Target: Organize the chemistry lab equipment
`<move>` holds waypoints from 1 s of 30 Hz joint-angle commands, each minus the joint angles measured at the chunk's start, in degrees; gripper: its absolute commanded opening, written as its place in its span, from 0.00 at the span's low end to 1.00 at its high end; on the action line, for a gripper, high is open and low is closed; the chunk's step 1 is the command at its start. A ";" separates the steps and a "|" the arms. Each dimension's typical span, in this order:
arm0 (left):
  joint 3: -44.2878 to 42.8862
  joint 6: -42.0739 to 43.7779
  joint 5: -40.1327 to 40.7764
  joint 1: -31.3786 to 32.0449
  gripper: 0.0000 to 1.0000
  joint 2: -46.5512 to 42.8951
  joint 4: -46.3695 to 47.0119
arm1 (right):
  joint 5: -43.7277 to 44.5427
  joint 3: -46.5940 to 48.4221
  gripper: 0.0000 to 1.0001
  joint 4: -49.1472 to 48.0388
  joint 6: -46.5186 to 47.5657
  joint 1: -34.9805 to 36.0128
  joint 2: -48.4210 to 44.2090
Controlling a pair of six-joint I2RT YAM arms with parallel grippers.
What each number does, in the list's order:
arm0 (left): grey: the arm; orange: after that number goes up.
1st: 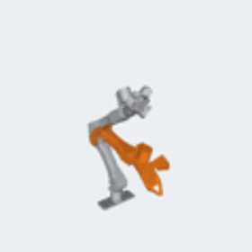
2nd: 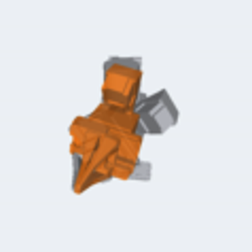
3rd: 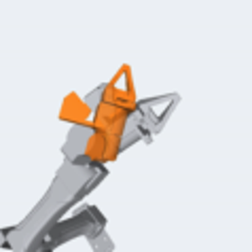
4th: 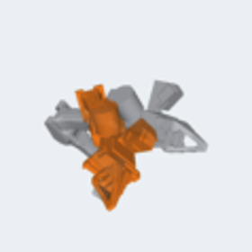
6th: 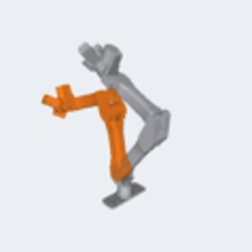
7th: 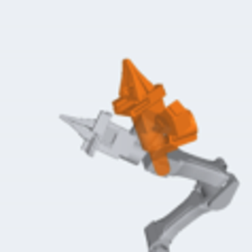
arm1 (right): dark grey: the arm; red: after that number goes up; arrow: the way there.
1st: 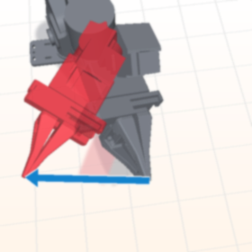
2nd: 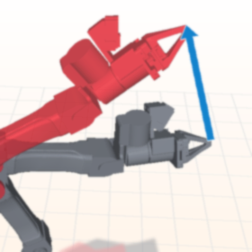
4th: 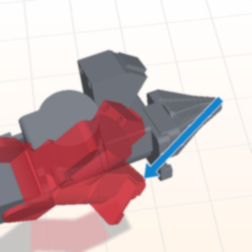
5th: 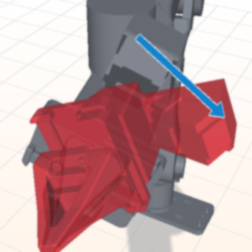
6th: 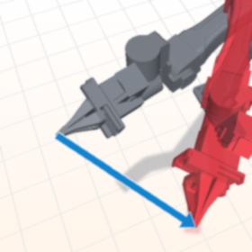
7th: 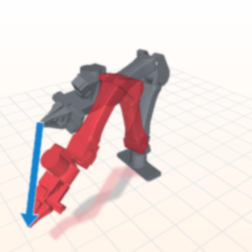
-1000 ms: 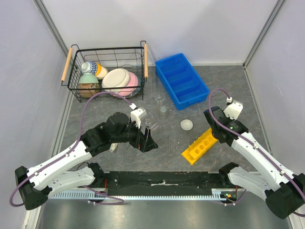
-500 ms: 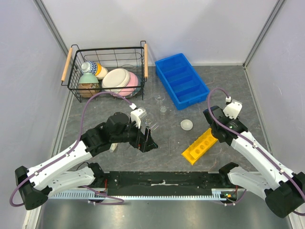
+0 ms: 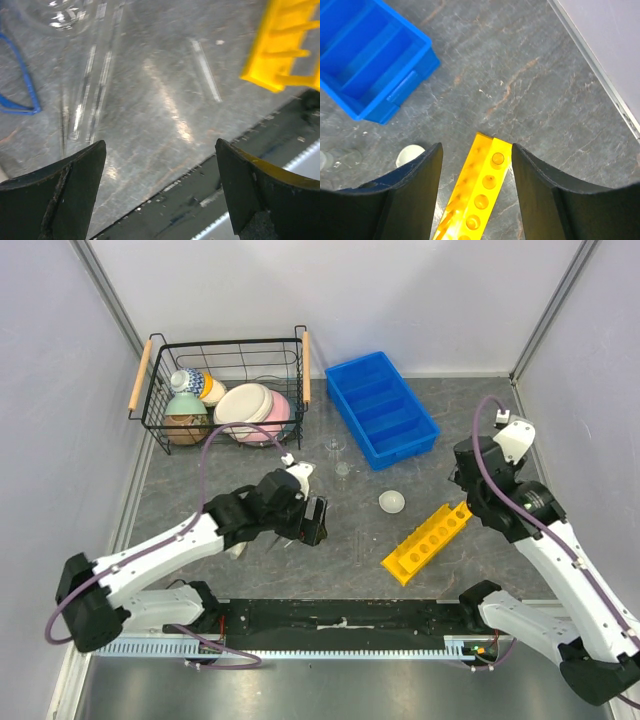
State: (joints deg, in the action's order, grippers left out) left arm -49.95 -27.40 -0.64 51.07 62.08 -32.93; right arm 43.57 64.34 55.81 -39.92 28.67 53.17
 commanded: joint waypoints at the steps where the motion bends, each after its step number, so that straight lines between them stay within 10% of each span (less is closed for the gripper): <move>1: -0.14 -3.18 10.57 -0.09 0.96 6.88 -0.39 | -3.57 5.27 0.65 2.02 7.39 0.34 -0.78; 15: 0.21 -4.24 10.58 -0.09 0.71 17.01 6.03 | -9.38 2.64 0.65 -0.53 11.53 0.34 -5.44; 30: 2.05 -4.60 13.12 -0.09 0.68 22.11 8.76 | -9.91 -1.93 0.65 -1.93 11.45 0.34 -7.29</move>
State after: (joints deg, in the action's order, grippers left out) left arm -48.16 -30.26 9.58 51.07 82.81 -26.61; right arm 34.04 63.59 55.72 -28.86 28.77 46.52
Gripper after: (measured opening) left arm 0.679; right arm 0.649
